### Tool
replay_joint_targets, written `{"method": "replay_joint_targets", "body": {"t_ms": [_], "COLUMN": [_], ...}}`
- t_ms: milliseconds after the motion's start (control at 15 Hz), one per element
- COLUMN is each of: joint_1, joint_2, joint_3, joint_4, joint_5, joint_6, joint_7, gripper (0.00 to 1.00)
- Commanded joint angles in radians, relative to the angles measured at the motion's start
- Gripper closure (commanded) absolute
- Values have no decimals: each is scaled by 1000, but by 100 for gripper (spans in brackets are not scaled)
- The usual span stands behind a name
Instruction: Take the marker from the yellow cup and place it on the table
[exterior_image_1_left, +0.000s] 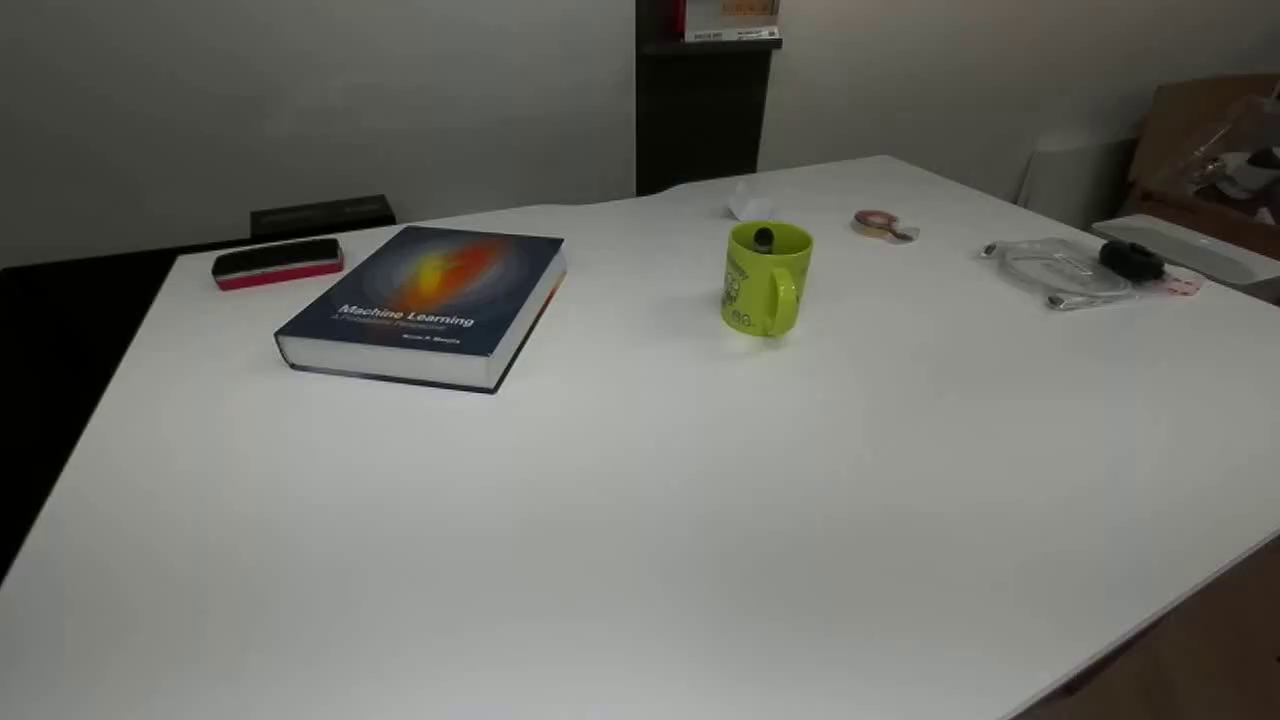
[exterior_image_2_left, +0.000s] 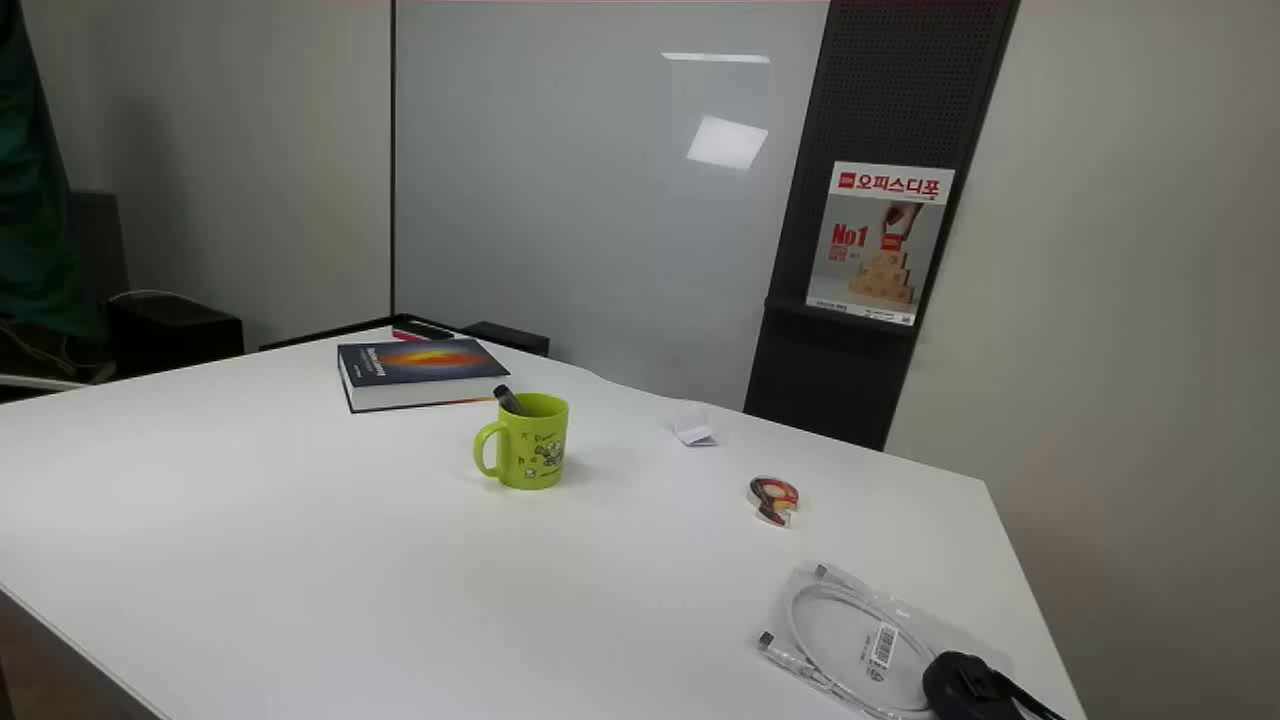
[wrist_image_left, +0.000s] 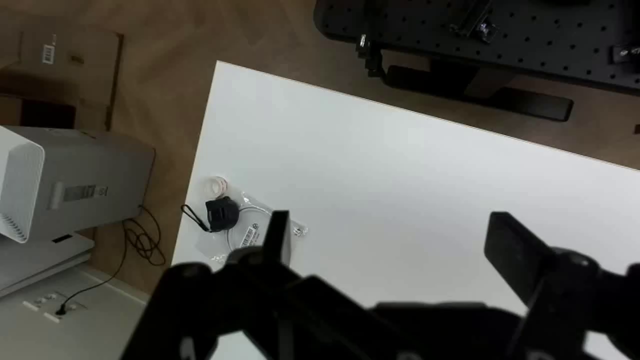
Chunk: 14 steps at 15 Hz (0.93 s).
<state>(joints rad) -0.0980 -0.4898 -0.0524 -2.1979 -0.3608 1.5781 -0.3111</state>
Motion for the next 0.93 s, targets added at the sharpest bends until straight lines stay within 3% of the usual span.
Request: {"method": "replay_joint_targets", "body": {"t_ms": [0,733,867], "joint_1": [27,27,35], "joint_2": [0,0,68], "joint_3": [-21,-20,-17], "joint_4": [4,4,31], "joint_5": [-8,-8,16], "joint_6": [-6,-5,63], "joint_7": [9,9,49], "gripper": [0,0,0]}}
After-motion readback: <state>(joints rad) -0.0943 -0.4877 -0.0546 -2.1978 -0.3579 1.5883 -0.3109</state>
